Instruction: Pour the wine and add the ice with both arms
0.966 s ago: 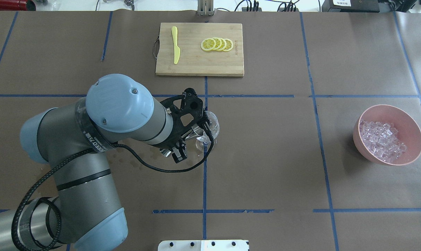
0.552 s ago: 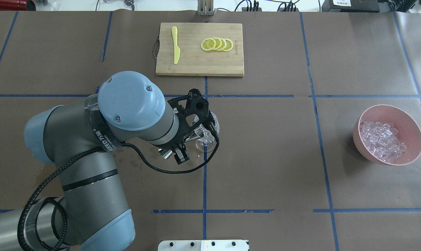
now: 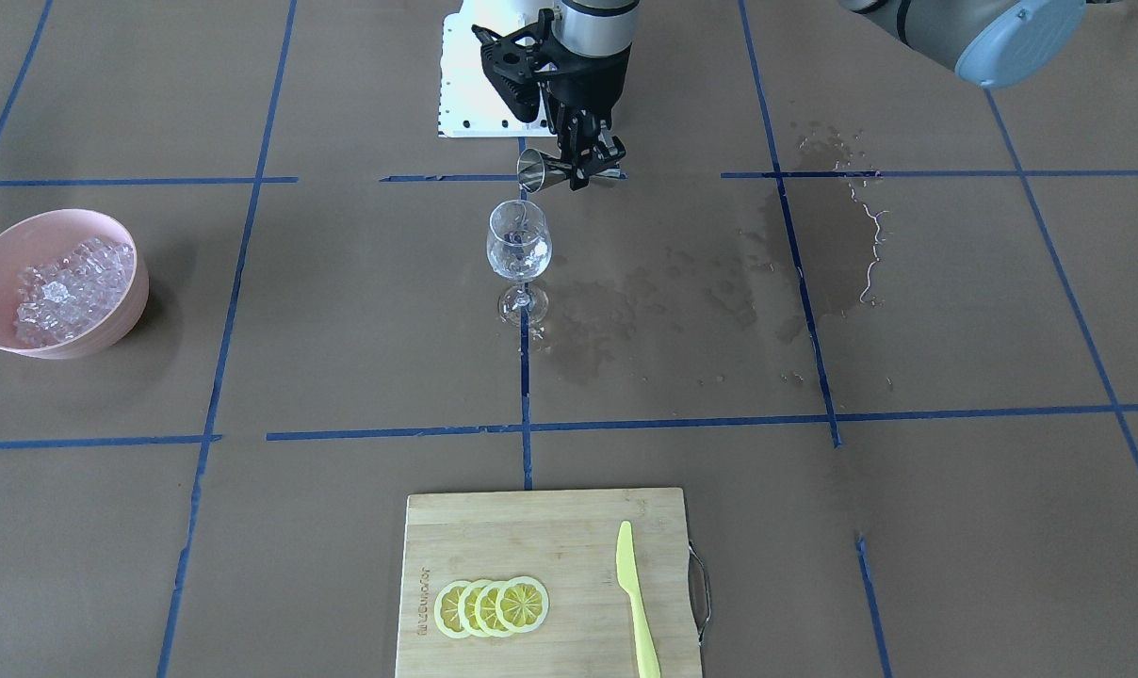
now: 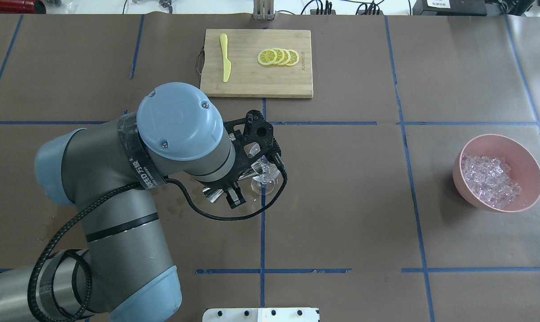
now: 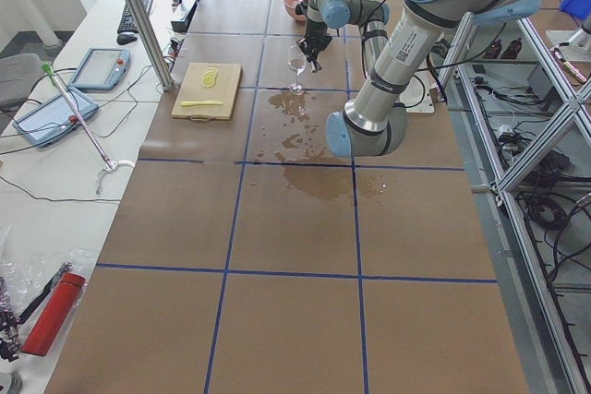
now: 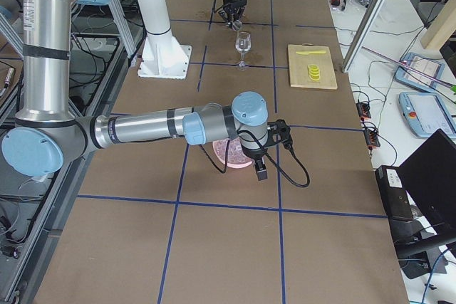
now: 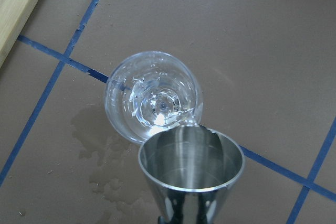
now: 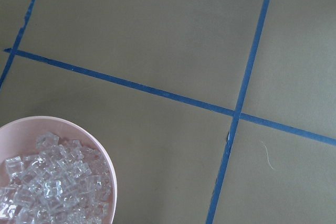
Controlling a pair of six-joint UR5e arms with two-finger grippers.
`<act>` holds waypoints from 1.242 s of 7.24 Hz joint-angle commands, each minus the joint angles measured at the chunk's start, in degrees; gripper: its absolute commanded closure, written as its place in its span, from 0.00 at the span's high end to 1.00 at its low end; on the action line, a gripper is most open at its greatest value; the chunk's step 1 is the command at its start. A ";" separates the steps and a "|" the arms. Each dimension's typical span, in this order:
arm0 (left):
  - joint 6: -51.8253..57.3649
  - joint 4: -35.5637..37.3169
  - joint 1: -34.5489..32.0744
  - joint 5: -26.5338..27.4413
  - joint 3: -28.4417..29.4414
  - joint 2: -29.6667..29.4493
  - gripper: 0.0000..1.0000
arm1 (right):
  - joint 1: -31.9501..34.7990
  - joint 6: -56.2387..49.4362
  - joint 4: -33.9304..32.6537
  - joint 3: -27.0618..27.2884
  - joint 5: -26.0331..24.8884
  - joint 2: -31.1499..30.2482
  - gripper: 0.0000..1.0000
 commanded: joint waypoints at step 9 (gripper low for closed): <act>-0.79 -0.09 -2.91 -2.89 3.44 -1.01 0.00 | 0.00 0.00 0.00 0.04 0.00 0.07 1.00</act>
